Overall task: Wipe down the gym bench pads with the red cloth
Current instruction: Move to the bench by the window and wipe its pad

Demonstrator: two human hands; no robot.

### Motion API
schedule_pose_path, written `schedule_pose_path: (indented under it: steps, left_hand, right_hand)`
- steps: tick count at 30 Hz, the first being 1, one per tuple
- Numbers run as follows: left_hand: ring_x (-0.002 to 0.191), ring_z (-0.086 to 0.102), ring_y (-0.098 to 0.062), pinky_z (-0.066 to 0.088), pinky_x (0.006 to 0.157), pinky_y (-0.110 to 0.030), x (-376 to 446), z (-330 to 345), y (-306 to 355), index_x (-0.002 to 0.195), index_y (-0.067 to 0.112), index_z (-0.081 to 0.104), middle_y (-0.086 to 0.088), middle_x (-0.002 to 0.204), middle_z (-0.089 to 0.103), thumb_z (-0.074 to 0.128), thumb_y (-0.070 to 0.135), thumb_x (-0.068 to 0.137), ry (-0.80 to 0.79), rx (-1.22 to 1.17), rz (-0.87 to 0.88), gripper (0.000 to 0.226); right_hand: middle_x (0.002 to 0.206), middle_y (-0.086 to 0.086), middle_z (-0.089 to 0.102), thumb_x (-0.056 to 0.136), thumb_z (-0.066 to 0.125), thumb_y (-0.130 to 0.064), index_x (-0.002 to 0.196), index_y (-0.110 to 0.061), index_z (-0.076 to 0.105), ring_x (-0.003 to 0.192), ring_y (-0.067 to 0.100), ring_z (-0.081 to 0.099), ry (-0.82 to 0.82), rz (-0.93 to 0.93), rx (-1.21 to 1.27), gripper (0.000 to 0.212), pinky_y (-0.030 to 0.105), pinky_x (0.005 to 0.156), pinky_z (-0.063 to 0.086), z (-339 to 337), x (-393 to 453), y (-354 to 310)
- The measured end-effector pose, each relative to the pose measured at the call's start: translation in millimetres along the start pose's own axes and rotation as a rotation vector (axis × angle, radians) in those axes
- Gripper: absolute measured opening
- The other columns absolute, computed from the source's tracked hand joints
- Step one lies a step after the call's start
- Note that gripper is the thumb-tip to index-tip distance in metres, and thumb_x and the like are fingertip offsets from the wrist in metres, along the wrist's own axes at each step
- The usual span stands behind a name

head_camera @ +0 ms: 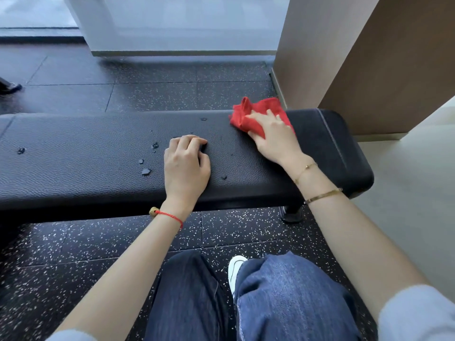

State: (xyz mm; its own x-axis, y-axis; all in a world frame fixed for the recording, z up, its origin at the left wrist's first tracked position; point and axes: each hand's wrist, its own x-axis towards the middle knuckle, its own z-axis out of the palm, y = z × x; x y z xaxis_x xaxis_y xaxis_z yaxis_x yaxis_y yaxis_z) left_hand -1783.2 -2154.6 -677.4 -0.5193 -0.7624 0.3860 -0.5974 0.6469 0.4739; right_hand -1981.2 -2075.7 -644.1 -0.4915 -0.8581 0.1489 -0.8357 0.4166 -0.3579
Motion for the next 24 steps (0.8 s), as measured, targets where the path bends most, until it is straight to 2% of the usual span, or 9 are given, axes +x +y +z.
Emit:
schedule_pose_path:
  steps: [3,5,8,12,15,20,24]
  left_hand:
    - [0.111,0.052,-0.027,0.040,0.095,-0.038,1.4,0.4,-1.9,0.107,0.015,0.068,-0.001,0.113,0.065,0.052,0.012,0.086,0.005,-0.008,-0.004,0.026]
    - [0.111,0.052,-0.028,0.040,0.094,-0.038,1.6,0.7,-2.0,0.107,0.015,0.068,-0.001,0.113,0.065,0.053,0.011,0.086,0.001,-0.011,0.000,0.026]
    - [0.110,0.053,-0.028,0.040,0.092,-0.038,1.0,0.4,-2.7,0.107,0.015,0.068,-0.001,0.113,0.066,0.054,0.011,0.086,0.006,0.000,0.010,0.025]
    - [0.111,0.052,-0.028,0.040,0.093,-0.037,1.3,-0.1,-0.6,0.107,0.014,0.067,-0.001,0.113,0.065,0.053,0.011,0.087,-0.001,0.007,0.007,0.025]
    - [0.110,0.053,-0.028,0.040,0.093,-0.038,2.2,-0.8,0.8,0.106,0.014,0.067,-0.001,0.113,0.065,0.053,0.011,0.086,0.000,-0.003,0.003,0.025]
    - [0.110,0.053,-0.028,0.042,0.096,-0.040,1.1,-1.5,-0.1,0.106,0.013,0.068,-0.002,0.113,0.066,0.053,0.009,0.085,0.000,-0.030,0.000,0.026]
    - [0.112,0.053,-0.028,0.042,0.096,-0.040,-0.6,-1.7,-1.1,0.107,0.011,0.068,-0.003,0.115,0.065,0.055,0.009,0.087,-0.009,-0.034,0.015,0.024]
  right_hand:
    - [0.146,-0.010,0.044,0.090,0.058,-0.026,0.130,-0.032,0.050,0.141,0.026,0.031,-0.078,-0.159,0.052,0.041,0.036,0.116,0.020,5.7,-36.0,-9.2]
    - [0.146,-0.012,0.043,0.090,0.058,-0.026,0.130,-0.033,0.051,0.142,0.023,0.030,-0.086,-0.202,0.081,0.040,0.035,0.118,0.019,0.2,-54.8,1.8]
    - [0.145,-0.010,0.046,0.091,0.057,-0.027,0.129,-0.033,0.052,0.140,0.022,0.032,-0.026,-0.103,0.042,0.039,0.037,0.115,0.023,-12.4,-47.1,26.0]
    - [0.141,0.005,0.050,0.092,0.055,-0.028,0.132,-0.028,0.051,0.137,0.034,0.035,0.040,0.087,-0.005,0.040,0.042,0.108,0.031,-12.9,-1.6,27.9]
    - [0.142,0.002,0.050,0.092,0.054,-0.028,0.131,-0.028,0.051,0.138,0.035,0.034,-0.005,0.042,-0.005,0.039,0.041,0.112,0.025,-2.2,12.1,7.7]
    - [0.146,-0.010,0.044,0.091,0.057,-0.026,0.130,-0.032,0.051,0.142,0.026,0.029,-0.089,-0.155,0.070,0.040,0.040,0.118,0.020,3.7,-26.8,-2.4]
    - [0.146,-0.012,0.044,0.091,0.057,-0.026,0.131,-0.033,0.051,0.142,0.023,0.030,-0.054,-0.106,0.059,0.041,0.040,0.118,0.022,-7.2,-37.3,20.2]
